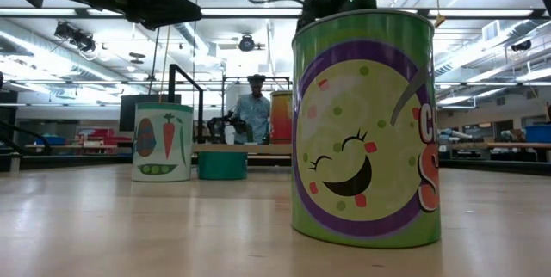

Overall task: Pick and place cans onto a shelf
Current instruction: Put the canned mixed vegetables food on the shelf

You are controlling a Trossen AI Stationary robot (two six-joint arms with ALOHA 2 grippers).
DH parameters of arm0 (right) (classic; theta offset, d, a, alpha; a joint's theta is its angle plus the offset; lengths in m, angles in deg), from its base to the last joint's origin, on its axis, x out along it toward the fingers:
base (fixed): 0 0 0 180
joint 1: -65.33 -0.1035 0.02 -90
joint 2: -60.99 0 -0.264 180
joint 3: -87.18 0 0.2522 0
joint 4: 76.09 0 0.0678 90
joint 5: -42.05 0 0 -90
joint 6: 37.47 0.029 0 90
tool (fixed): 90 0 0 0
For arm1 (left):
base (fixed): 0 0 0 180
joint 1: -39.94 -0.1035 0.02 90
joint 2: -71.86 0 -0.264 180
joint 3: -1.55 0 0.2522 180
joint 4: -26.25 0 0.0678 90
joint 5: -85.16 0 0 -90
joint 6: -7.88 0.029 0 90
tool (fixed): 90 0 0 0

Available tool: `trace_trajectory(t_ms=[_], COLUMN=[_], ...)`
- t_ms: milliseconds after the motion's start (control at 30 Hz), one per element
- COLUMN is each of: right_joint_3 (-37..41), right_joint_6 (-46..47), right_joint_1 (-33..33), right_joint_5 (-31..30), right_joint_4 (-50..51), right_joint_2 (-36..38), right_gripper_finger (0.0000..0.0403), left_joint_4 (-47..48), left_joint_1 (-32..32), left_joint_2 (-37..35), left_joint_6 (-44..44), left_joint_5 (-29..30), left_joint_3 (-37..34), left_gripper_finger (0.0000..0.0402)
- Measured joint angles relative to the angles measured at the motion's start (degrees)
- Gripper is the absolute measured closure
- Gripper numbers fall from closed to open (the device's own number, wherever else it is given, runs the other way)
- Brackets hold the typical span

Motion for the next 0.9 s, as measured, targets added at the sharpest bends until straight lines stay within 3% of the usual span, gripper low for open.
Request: trace_trajectory(t_ms=[333,900], right_joint_3=[-0.1,0.0], right_joint_6=[3.2,4.8], right_joint_1=[0.8,0.7], right_joint_5=[-1.8,-7.6], right_joint_4=[-10.8,-5.9], right_joint_2=[-2.3,-4.6], right_gripper_finger=[0.0035,0.0035], left_joint_4=[0.0,0.1], left_joint_1=[0.0,0.0], left_joint_2=[0.0,0.0], left_joint_6=[0.0,-0.4], left_joint_5=[0.0,0.0], left_joint_3=[0.0,0.0], left_gripper_finger=[0.0260,0.0260])
